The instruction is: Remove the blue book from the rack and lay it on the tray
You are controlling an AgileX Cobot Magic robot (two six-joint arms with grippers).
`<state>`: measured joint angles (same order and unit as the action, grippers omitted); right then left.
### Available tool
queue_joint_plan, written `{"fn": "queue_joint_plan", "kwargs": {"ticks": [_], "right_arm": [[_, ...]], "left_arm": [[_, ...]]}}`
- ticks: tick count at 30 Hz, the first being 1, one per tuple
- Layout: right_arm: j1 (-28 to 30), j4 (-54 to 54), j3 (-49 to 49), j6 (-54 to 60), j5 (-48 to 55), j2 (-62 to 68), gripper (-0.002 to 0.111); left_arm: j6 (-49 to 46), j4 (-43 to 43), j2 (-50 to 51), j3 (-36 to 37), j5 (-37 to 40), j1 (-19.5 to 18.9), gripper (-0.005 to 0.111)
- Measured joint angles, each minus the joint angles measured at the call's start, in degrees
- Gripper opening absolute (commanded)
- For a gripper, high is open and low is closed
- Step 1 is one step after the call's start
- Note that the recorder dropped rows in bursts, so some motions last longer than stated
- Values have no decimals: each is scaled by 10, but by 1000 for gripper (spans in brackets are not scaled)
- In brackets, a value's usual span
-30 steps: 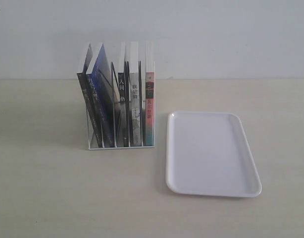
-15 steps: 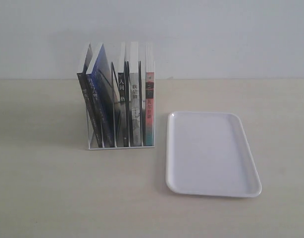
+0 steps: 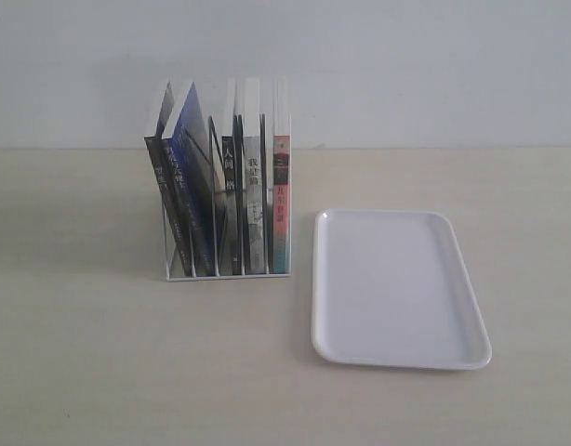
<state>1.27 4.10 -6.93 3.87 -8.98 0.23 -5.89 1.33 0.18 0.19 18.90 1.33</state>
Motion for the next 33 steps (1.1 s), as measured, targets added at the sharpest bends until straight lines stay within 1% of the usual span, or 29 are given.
{"fn": "queue_joint_plan", "kwargs": {"ticks": [4, 9, 11, 16, 22, 28, 32, 33], "right_arm": [[0, 0, -78, 8, 58, 41, 0], [0, 2, -176, 10, 180, 149, 0], [0, 2, -205, 10, 214, 193, 0], [0, 4, -236, 10, 221, 255, 0], [0, 7, -237, 1, 185, 270, 0], [0, 9, -237, -14, 180, 281, 0], [0, 31, -237, -16, 215, 345, 0], [0, 56, -237, -16, 222, 379, 0]], "left_arm": [[0, 0, 0, 0, 0, 0, 5], [0, 0, 0, 0, 0, 0, 5], [0, 0, 0, 0, 0, 0, 5], [0, 0, 0, 0, 0, 0, 5], [0, 0, 0, 0, 0, 0, 5], [0, 0, 0, 0, 0, 0, 5], [0, 0, 0, 0, 0, 0, 5], [0, 0, 0, 0, 0, 0, 5]]}}
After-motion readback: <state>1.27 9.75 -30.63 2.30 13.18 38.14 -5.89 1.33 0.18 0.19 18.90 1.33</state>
